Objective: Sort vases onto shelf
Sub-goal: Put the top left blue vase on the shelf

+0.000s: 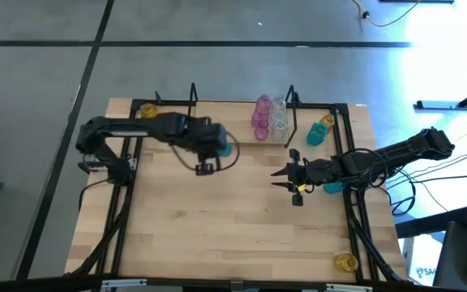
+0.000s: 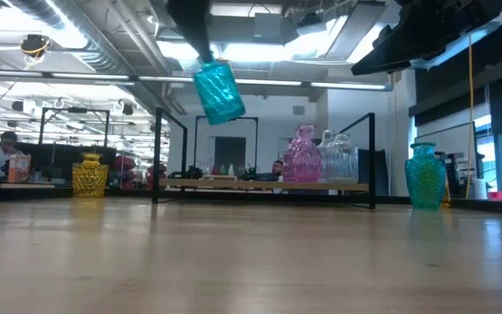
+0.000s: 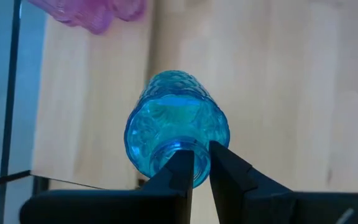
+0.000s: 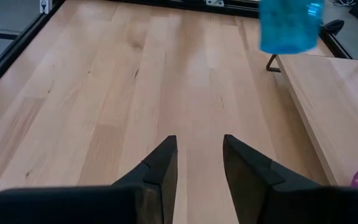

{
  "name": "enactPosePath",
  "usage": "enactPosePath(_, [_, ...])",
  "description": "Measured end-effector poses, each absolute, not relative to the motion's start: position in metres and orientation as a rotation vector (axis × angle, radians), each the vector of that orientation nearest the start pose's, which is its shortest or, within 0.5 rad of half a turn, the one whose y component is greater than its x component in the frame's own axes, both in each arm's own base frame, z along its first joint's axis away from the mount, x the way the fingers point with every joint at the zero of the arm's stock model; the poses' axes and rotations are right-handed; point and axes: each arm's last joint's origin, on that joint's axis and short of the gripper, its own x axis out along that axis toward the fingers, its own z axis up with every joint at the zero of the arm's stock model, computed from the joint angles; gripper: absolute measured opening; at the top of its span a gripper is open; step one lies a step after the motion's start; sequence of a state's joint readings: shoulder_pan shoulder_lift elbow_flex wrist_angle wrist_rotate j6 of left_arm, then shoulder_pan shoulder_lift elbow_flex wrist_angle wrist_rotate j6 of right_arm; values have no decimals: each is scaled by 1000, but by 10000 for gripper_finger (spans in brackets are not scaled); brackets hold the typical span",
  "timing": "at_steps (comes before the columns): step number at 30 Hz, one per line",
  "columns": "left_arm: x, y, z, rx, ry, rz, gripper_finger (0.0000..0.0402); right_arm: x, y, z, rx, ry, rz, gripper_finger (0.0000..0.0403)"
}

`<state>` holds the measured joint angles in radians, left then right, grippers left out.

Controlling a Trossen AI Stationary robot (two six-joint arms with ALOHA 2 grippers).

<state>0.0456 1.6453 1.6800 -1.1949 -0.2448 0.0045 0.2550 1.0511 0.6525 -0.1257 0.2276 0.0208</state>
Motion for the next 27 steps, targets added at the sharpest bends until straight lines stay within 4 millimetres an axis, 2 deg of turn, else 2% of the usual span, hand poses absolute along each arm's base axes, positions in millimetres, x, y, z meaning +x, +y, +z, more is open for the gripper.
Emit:
enactPosePath(6, [342, 61, 347, 92, 1170, 291, 35, 215, 49, 245, -105, 509, 22, 115])
enactPosePath(18, [363, 143, 341, 112, 1199, 391, 35, 215, 50, 244, -53, 517, 19, 115])
enactPosePath(23, [372, 169, 343, 85, 1238, 333, 35, 215, 50, 244, -51, 516, 18, 115])
enactPosePath(27, [382, 194, 335, 63, 1285, 258, 31, 215, 50, 244, -51, 517, 18, 115])
